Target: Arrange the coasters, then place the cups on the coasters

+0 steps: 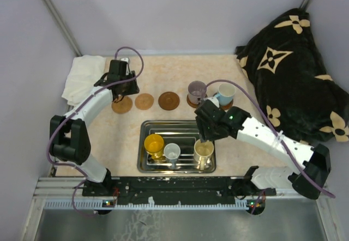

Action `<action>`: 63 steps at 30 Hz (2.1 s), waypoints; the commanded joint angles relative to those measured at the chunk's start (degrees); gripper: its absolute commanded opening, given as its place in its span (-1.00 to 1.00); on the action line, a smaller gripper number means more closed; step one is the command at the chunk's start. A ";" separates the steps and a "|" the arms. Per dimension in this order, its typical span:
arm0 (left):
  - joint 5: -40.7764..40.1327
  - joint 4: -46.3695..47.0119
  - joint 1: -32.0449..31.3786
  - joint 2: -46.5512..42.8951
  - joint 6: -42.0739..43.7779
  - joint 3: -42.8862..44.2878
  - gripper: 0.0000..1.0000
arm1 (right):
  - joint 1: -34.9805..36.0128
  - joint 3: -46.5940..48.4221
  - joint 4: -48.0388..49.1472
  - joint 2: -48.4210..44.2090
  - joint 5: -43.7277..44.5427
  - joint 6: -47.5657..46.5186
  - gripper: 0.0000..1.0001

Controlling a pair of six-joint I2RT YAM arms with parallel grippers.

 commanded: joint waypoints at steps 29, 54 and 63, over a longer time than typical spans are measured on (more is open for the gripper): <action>-0.60 -0.65 -0.20 -2.77 1.92 -0.95 -0.07 | 1.09 -10.15 8.10 9.37 -2.85 4.35 -0.16; -2.95 0.18 -0.10 -2.94 2.45 -1.05 -0.07 | 0.78 7.44 6.89 12.90 11.87 -5.01 -1.00; -5.54 0.65 -0.10 -3.62 2.00 -0.77 -0.06 | -9.69 17.01 20.63 16.63 -2.30 -20.88 -1.00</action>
